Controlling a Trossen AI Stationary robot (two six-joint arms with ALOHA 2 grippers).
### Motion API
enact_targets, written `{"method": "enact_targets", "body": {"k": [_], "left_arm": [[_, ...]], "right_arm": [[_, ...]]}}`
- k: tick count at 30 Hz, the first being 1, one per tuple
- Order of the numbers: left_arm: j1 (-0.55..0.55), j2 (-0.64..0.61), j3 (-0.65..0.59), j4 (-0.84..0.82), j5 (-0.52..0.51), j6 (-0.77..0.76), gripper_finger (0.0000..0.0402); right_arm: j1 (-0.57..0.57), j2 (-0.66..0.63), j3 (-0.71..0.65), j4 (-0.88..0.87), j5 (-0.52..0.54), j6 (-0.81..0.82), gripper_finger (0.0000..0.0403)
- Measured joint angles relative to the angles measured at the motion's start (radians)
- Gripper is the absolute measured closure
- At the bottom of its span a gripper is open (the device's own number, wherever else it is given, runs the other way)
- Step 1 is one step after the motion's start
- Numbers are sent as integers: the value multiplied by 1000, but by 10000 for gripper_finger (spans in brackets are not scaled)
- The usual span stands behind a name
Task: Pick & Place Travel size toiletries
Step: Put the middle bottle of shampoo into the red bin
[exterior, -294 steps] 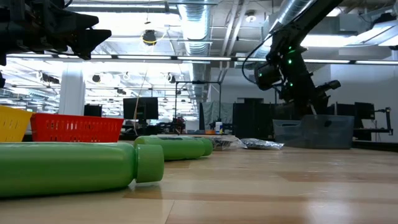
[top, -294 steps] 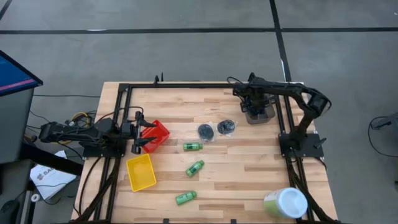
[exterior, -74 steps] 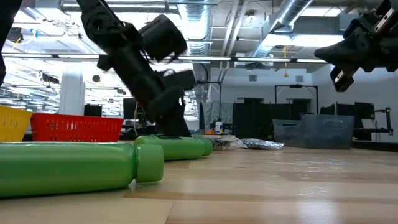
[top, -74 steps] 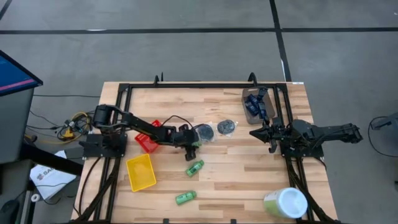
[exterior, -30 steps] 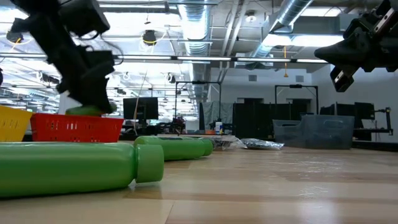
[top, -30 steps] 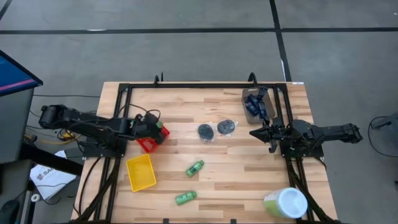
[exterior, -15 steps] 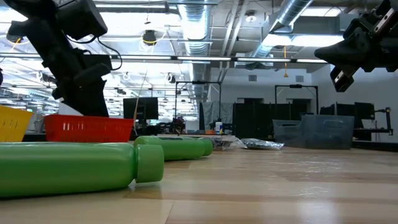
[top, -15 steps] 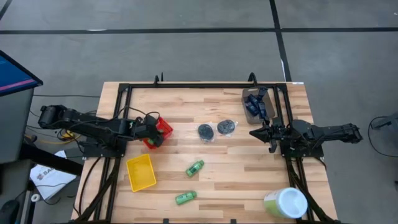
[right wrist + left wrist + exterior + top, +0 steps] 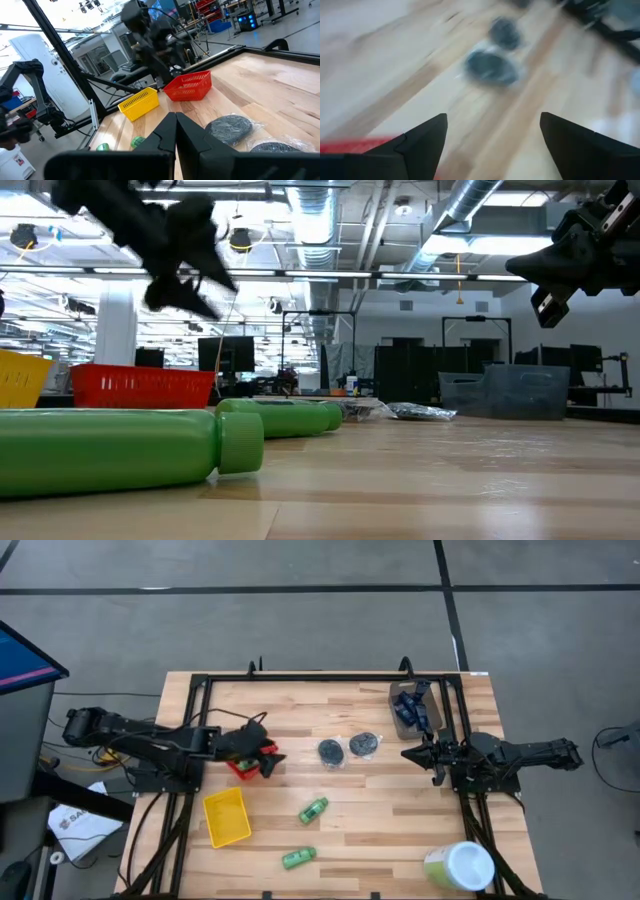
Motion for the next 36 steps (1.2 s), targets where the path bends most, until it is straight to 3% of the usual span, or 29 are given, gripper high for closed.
{"method": "enact_targets", "body": {"k": [7,21,36], "left_arm": [[-70,179,202,5,-1,64,89],[-201,579,526,-78,-24,24,89],[-337,828,599,-92,-209,-224,89]], "right_arm": [[0,0,0,0,-1,0,403],[0,0,0,0,-1,0,403],[0,0,0,0,0,0,403]]}}
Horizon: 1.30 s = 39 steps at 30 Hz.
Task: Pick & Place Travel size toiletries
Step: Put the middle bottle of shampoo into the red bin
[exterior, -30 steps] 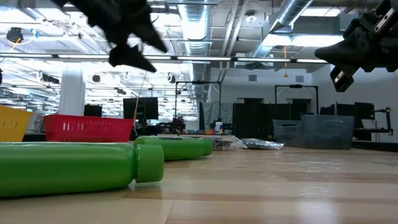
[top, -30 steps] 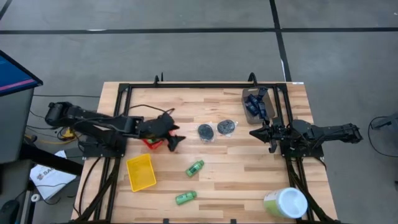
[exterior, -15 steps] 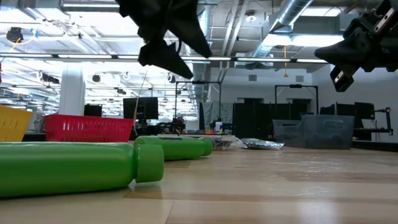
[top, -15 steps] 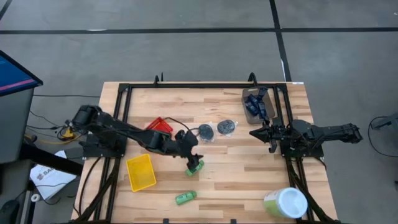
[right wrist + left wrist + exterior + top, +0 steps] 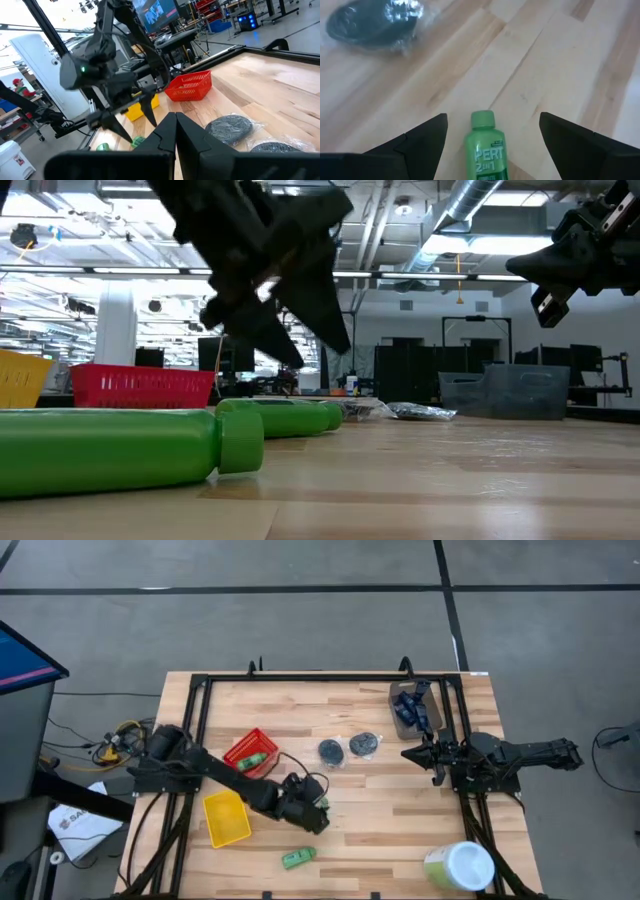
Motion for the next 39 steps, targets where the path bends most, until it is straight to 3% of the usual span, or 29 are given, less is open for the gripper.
{"method": "enact_targets", "body": {"k": [14,28,39], "left_arm": [[-24,152,2,26,-15,-52,99],[-18,134,-1,21,21,-54,236],[29,52,-1,4,24,-45,224]], "right_arm": [[0,0,0,0,0,0,403],[0,0,0,0,0,0,403],[0,0,0,0,0,0,403]]}}
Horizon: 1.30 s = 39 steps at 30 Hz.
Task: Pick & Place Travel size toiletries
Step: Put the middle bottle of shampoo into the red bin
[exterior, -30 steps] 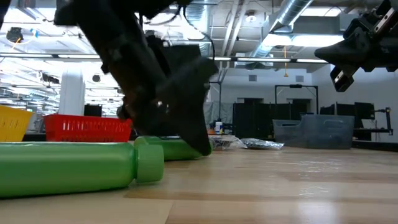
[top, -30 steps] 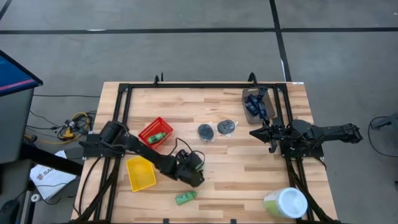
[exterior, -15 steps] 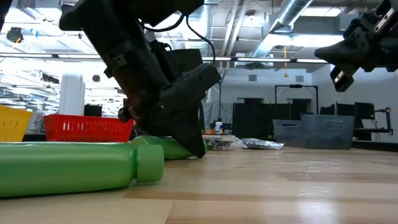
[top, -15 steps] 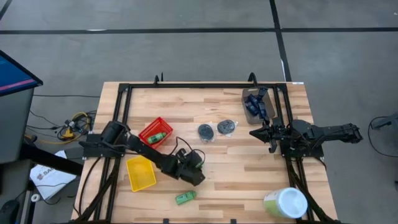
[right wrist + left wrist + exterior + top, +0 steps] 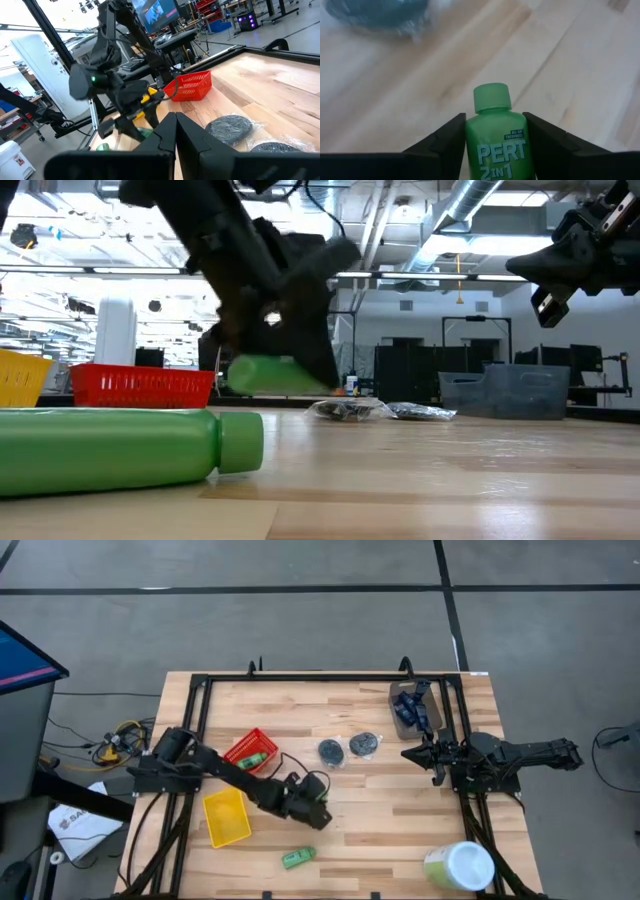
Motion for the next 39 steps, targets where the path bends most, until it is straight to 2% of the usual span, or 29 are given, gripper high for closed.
{"method": "enact_targets", "body": {"k": [7,17,23,30,39], "left_arm": [[56,-161,0,-112,-32,117,232],[139,-445,-10,-507,-213,126,221],[194,-586,-174,-511,-204,116,221],[247,-714,-392,-496,-176,14,220],[297,-766,-536,-404,-127,-14,220]], "right_arm": [[0,0,0,0,0,0,403],[0,0,0,0,0,0,403],[0,0,0,0,0,0,403],[0,0,0,0,-2,0,403],[0,0,0,0,-2,0,403]]}}
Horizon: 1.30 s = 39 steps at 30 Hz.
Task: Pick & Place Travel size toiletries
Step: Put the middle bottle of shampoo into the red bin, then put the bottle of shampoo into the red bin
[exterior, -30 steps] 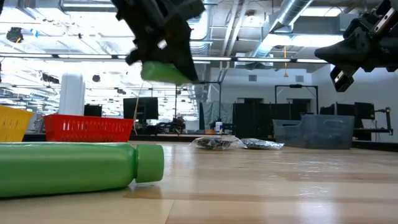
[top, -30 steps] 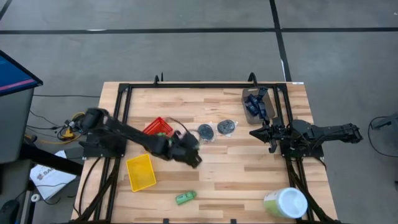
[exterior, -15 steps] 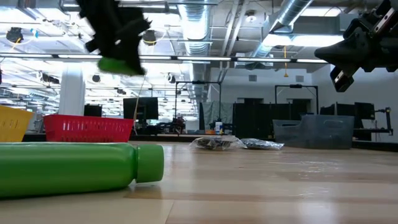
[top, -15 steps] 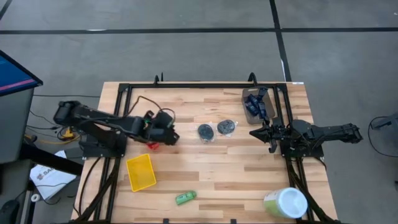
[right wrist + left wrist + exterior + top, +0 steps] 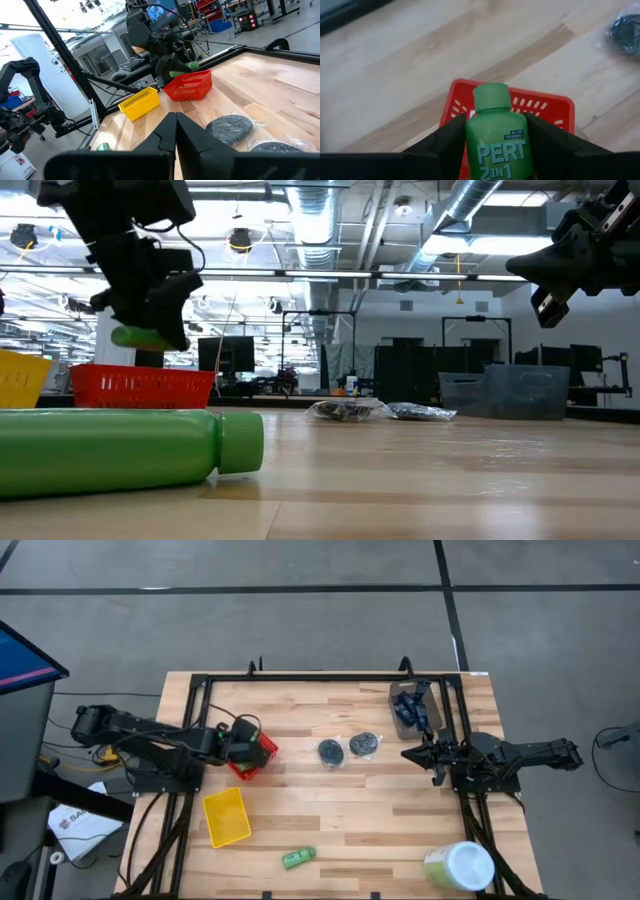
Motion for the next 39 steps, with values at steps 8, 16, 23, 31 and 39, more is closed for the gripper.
{"method": "enact_targets", "body": {"k": [8,16,23,31,39], "left_arm": [[-1,19,-47,44,8,0,213],[-1,18,-48,72,44,6,124],[-53,18,-48,354,294,38,70],[-289,29,-43,769,302,37,96],[-486,155,152,800,184,71,111]], "right_arm": [[0,0,0,0,0,0,403],[0,0,0,0,0,0,403],[0,0,0,0,0,0,403],[0,0,0,0,0,0,403],[0,0,0,0,0,0,403]]}}
